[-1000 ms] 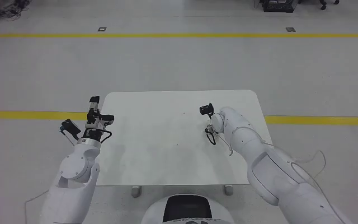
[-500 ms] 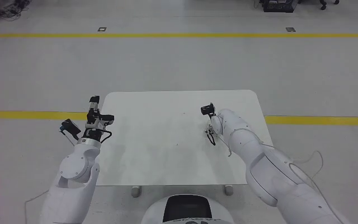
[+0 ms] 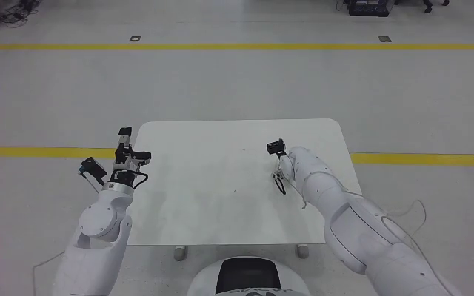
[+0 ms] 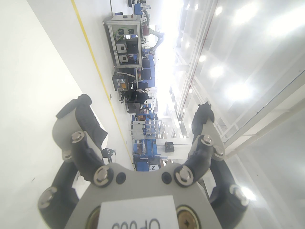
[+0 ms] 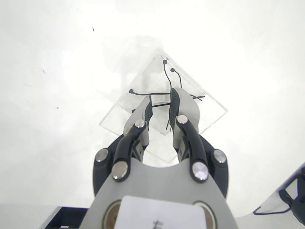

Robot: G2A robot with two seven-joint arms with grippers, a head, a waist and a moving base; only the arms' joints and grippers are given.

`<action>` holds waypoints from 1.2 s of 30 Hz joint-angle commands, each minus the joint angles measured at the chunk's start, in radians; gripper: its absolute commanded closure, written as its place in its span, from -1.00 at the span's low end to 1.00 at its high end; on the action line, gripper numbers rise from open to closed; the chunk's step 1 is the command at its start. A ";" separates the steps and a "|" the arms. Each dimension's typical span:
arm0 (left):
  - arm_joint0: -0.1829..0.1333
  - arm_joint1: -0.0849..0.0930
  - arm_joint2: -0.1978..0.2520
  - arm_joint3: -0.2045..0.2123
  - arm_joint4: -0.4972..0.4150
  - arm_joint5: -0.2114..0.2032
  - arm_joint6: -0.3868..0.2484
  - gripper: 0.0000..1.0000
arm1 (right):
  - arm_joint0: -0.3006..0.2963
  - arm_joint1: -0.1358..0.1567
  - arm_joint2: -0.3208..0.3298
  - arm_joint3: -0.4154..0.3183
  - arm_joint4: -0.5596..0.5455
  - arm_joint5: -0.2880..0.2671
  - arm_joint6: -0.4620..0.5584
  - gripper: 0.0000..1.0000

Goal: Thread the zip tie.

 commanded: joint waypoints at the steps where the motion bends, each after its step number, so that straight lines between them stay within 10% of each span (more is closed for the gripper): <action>1: 0.000 0.000 0.000 0.000 0.000 0.000 0.000 -1.00 | -0.001 0.000 0.001 0.001 -0.001 -0.001 0.002 0.58; 36: 0.000 0.000 0.000 0.000 0.000 0.000 0.000 -1.00 | 0.011 -0.017 0.022 -0.007 -0.005 0.030 0.095 0.68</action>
